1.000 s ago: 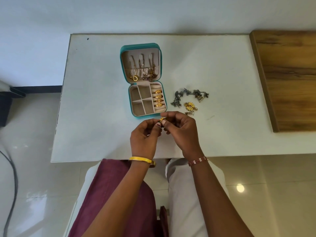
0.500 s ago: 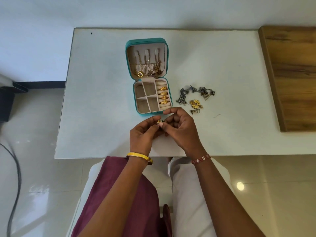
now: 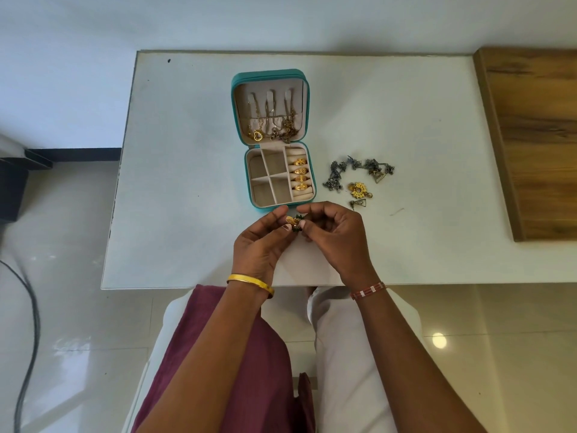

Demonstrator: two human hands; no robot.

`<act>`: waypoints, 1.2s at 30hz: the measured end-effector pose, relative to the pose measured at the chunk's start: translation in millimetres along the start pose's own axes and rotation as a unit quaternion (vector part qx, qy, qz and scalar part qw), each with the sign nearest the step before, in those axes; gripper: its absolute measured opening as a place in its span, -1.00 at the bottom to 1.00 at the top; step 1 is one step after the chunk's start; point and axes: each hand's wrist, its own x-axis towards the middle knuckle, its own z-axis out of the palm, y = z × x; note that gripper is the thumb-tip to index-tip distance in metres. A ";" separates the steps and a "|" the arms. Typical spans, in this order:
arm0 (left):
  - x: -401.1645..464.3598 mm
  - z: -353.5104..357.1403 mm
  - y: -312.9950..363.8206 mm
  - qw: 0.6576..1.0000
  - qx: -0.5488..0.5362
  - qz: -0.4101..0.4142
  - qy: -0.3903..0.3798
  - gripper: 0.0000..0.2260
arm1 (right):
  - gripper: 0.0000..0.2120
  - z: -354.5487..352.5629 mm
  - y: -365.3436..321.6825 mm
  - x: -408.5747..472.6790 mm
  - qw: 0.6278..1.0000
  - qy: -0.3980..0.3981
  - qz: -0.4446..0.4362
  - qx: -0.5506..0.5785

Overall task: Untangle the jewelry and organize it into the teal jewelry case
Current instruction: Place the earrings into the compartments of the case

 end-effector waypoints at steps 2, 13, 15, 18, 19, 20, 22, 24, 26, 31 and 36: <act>1.4 -1.4 -0.5 1.000 0.000 -0.003 0.002 -0.71 | -0.80 -1.2 1.0 0.7 1.000 0.012 -0.001 -0.006; 1.9 -0.5 -6.4 0.991 0.131 0.042 0.006 -0.80 | -0.84 -1.4 1.8 -0.4 1.000 0.003 -0.018 -0.016; 2.5 -1.2 -4.2 0.996 0.089 0.028 0.001 -0.81 | -0.84 0.5 1.5 -0.7 1.000 0.000 -0.016 -0.016; 3.6 -2.1 -2.7 1.000 0.015 0.008 -0.001 -0.80 | -0.86 3.7 -0.6 -1.5 1.000 0.001 -0.018 -0.009; 3.3 -1.9 -2.3 1.000 -0.007 0.001 0.000 -0.80 | -0.86 4.4 -1.2 -1.7 1.000 0.003 -0.018 -0.005; 3.0 -1.4 -2.2 1.000 -0.027 -0.006 0.002 -0.80 | -0.87 4.4 -1.7 -2.0 1.000 0.005 -0.016 0.001; 2.3 -0.2 -2.1 0.998 -0.061 -0.018 0.004 -0.80 | -0.88 4.7 -1.8 -2.6 1.000 0.006 -0.012 0.010; 1.8 1.6 -1.5 0.997 -0.077 -0.032 0.001 -0.80 | -0.89 4.8 -1.0 -3.1 1.000 0.006 -0.007 0.004; 2.3 3.3 -0.5 0.998 -0.056 -0.040 -0.011 -0.80 | -0.90 4.0 -0.3 -3.5 1.000 0.005 -0.006 -0.008; 2.4 7.9 1.1 0.999 0.041 -0.007 -0.027 -0.82 | -0.94 -2.6 -2.1 -2.1 0.999 0.035 0.004 -0.002; -2.5 21.2 -3.1 0.997 0.056 0.014 -0.041 -0.81 | -0.89 -16.4 2.4 6.4 0.948 0.252 -0.105 -0.164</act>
